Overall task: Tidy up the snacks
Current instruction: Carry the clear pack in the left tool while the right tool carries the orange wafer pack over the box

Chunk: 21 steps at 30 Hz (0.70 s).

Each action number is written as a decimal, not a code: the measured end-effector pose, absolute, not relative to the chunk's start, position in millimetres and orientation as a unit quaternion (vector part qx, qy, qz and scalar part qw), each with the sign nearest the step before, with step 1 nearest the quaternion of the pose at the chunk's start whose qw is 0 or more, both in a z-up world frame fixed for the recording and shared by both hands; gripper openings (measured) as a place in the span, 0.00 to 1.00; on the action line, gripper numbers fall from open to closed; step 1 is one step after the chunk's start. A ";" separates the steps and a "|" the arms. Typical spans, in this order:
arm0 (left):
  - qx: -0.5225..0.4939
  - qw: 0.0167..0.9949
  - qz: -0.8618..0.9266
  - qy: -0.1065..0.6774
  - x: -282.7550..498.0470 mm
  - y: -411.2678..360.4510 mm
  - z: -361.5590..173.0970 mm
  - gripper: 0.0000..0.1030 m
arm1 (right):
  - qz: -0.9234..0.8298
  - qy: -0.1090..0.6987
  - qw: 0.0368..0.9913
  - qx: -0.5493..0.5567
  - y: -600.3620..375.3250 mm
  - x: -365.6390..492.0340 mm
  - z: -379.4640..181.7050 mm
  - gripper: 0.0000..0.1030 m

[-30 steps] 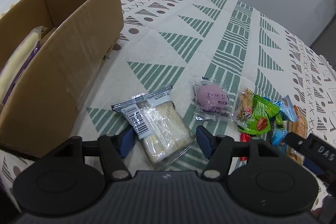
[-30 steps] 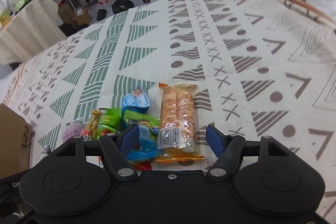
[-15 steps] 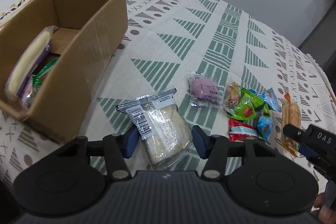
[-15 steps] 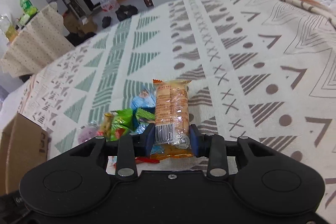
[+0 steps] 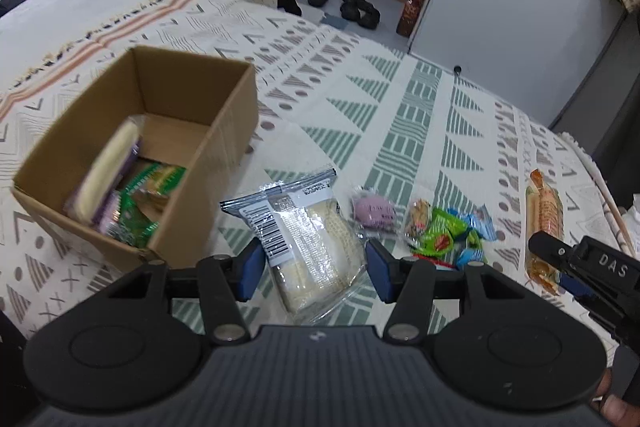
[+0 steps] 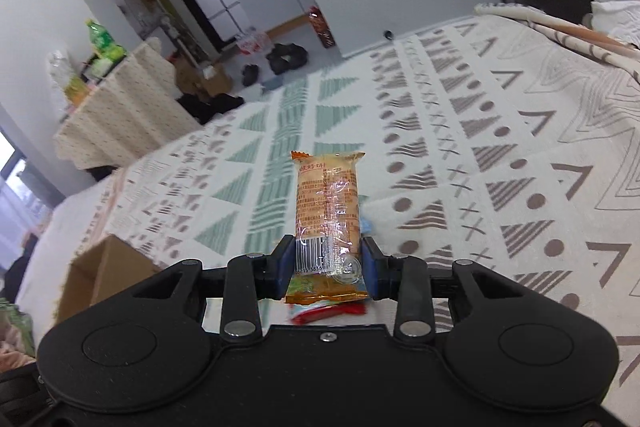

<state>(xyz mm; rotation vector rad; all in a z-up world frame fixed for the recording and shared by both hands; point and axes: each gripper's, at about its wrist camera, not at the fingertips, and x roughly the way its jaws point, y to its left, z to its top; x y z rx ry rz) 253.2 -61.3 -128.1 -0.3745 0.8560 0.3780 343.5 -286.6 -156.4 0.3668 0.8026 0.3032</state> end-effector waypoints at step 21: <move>-0.183 0.893 0.223 0.346 213.5 -18.6 -67.3 0.51 | 0.256 0.332 0.887 0.193 -237.4 312.7 -111.3 0.33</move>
